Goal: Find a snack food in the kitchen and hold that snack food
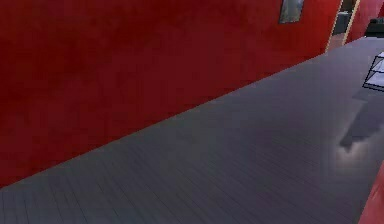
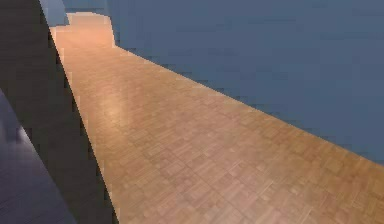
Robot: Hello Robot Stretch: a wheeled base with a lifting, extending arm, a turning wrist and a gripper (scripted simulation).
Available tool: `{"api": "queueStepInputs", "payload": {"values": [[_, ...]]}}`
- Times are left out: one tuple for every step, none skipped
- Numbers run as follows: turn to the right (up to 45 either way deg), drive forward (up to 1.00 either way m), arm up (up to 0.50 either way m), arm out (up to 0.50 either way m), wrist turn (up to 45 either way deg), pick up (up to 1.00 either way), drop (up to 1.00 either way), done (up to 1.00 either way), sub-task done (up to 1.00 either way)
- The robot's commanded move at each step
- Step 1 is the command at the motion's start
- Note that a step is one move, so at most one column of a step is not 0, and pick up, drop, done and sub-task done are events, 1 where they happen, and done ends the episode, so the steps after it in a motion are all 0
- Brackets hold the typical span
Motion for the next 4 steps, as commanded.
{"api": "queueStepInputs", "payload": {"values": [[6.0, 0.0, 0.0, 0.0, 0.0, 0.0, 0.0, 0.0, 0.0], [0.0, 0.4, 0.0, 0.0, 0.0, 0.0, 0.0, 0.0, 0.0], [-30.0, 0.0, 0.0, 0.0, 0.0, 0.0, 0.0, 0.0, 0.0], [0.0, 0.2, 0.0, 0.0, 0.0, 0.0, 0.0, 0.0, 0.0]]}}
